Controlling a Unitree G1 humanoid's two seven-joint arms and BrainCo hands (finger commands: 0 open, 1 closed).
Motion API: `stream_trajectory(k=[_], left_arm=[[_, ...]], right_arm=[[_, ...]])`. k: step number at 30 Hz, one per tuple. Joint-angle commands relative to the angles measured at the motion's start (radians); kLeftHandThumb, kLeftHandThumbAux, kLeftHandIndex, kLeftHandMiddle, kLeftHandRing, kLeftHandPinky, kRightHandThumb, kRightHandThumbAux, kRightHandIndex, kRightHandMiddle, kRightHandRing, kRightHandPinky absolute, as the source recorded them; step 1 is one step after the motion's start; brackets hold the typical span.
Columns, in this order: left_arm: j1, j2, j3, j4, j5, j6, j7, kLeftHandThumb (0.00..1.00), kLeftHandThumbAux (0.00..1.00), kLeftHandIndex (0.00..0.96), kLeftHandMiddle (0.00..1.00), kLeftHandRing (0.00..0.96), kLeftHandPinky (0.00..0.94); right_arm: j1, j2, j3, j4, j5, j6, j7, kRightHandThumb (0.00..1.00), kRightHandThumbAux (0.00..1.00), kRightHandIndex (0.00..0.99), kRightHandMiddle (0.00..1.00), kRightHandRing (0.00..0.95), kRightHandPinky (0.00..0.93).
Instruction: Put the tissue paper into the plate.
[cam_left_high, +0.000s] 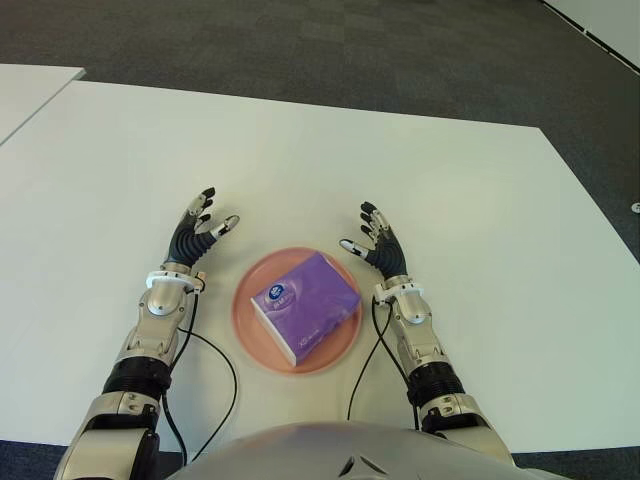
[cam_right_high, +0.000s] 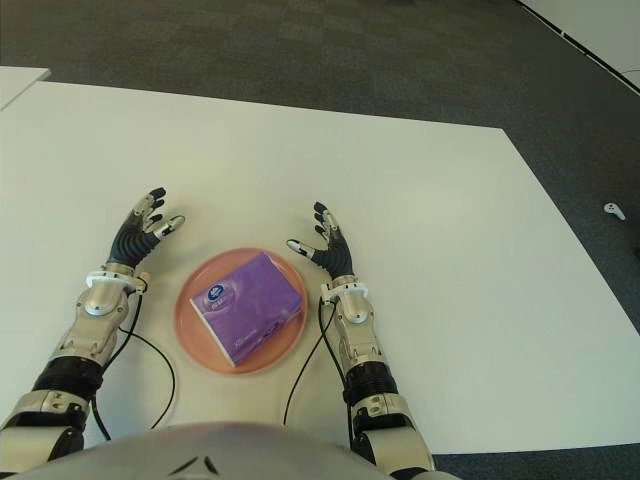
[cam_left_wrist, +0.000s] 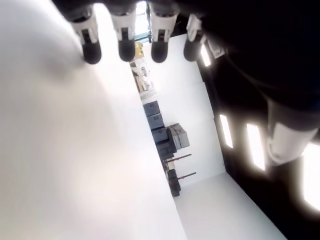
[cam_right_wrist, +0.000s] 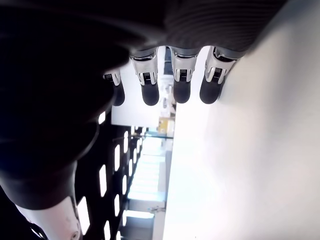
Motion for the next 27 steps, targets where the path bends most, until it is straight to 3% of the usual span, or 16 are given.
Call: stream_trajectory(k=[1,7,11,17,27], left_arm=[[0.019,-0.033,-0.018,0.048,0.013,-0.029,0.016,0.000,0.491,0.000,0.000,0.000,0.000],[0.029,-0.046,-0.030,0.160,-0.011,-0.075,-0.039,0.000,0.487,0.000,0.000,0.000,0.000],[0.042,-0.048,-0.036,0.178,-0.024,-0.098,-0.068,0.000,0.478,0.000,0.000,0.000,0.000],[0.068,-0.057,-0.041,0.175,-0.036,-0.128,-0.089,0.000,0.458,0.000,0.000,0.000,0.000],[0.150,-0.104,-0.051,0.074,-0.019,-0.127,-0.037,0.000,0.476,0.000,0.000,0.000,0.000]], right_arm=[[0.092,0.004,0.001,0.057,0.000,0.077,0.000,0.000,0.790,0.000,0.000,0.000,0.010],[0.092,-0.003,-0.005,0.085,0.016,0.021,0.033,0.000,0.799,0.000,0.000,0.000,0.014],[0.093,-0.006,-0.009,0.084,0.021,0.025,0.043,0.000,0.798,0.000,0.000,0.000,0.011],[0.093,-0.008,-0.011,0.079,0.015,0.036,0.043,0.001,0.782,0.000,0.000,0.000,0.001],[0.084,-0.007,-0.011,0.088,0.007,0.054,0.037,0.007,0.766,0.000,0.000,0.000,0.000]])
